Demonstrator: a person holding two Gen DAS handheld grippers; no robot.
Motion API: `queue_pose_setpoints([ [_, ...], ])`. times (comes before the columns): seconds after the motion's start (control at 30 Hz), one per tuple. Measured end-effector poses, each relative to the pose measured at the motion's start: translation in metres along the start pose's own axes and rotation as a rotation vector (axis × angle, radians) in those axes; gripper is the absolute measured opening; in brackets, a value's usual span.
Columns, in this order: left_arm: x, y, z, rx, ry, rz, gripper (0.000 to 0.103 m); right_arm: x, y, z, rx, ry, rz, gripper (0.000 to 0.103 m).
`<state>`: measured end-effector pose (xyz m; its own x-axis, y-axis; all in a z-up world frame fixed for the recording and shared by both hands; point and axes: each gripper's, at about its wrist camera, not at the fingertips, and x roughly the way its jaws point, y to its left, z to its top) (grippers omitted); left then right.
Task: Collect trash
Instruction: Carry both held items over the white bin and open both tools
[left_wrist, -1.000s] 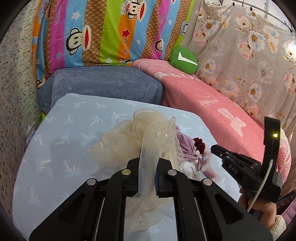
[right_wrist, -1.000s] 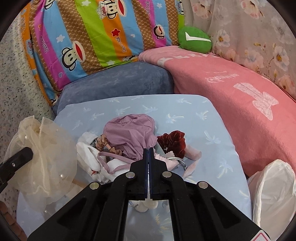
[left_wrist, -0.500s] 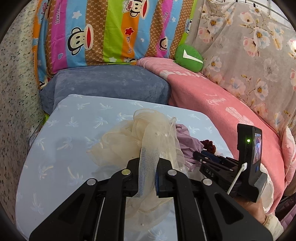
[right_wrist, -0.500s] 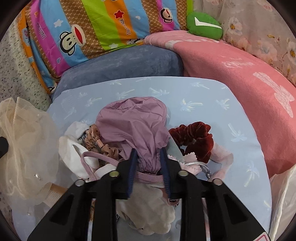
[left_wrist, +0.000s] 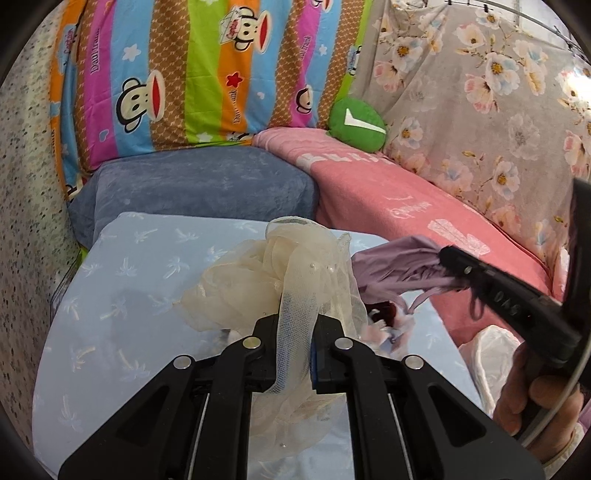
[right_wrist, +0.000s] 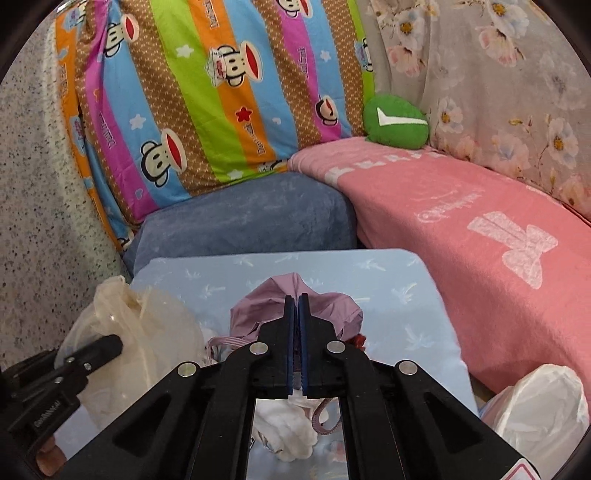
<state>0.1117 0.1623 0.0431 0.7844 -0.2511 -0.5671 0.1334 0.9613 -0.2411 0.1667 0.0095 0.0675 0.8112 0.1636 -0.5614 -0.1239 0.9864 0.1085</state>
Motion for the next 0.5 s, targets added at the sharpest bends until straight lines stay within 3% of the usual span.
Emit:
queue_pose_setpoints([
  [0.23, -0.015, -0.044, 0.009, 0.052, -0.022, -0.074, 0.008, -0.074, -0.042, 0.019, 0.052, -0.109, -0.042, 0.002],
  [0.5, -0.021, -0.105, 0.012, 0.124, -0.027, -0.18, 0.009, -0.148, -0.112, 0.014, 0.123, -0.184, -0.142, 0.002],
])
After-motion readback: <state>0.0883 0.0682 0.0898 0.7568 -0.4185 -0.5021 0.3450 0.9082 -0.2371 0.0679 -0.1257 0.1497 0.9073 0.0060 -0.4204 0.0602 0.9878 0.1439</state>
